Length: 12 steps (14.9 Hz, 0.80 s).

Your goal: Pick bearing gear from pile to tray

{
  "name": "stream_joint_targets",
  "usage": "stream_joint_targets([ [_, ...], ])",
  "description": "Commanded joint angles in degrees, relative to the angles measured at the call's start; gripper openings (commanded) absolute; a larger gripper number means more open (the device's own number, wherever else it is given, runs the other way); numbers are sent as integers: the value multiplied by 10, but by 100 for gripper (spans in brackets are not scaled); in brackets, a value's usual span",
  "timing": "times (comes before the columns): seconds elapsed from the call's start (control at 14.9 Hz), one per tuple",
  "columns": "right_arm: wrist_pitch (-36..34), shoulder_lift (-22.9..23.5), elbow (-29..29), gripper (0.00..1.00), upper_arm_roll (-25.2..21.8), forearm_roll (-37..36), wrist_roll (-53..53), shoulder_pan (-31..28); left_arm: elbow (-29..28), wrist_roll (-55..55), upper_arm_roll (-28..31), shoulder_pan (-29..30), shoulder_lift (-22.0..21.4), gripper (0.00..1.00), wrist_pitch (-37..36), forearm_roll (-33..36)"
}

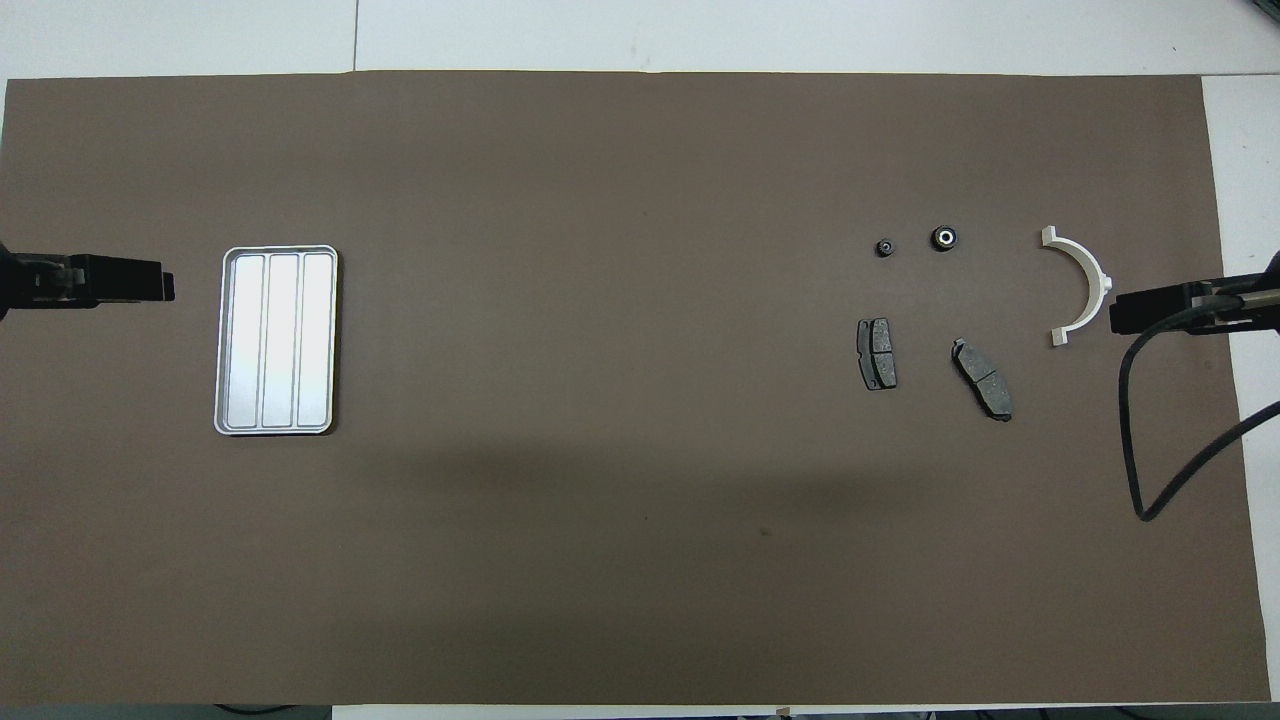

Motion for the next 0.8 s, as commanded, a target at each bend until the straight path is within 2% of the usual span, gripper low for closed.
stream_joint_targets([
  [0.0,12,-5,-8,100,2,2,7,0,-21,-7,2,-1,-6,100,79,2],
  [0.74,12,-5,-9,100,2,1,-44,0,-20,-8,2,2,12,100,328,1],
])
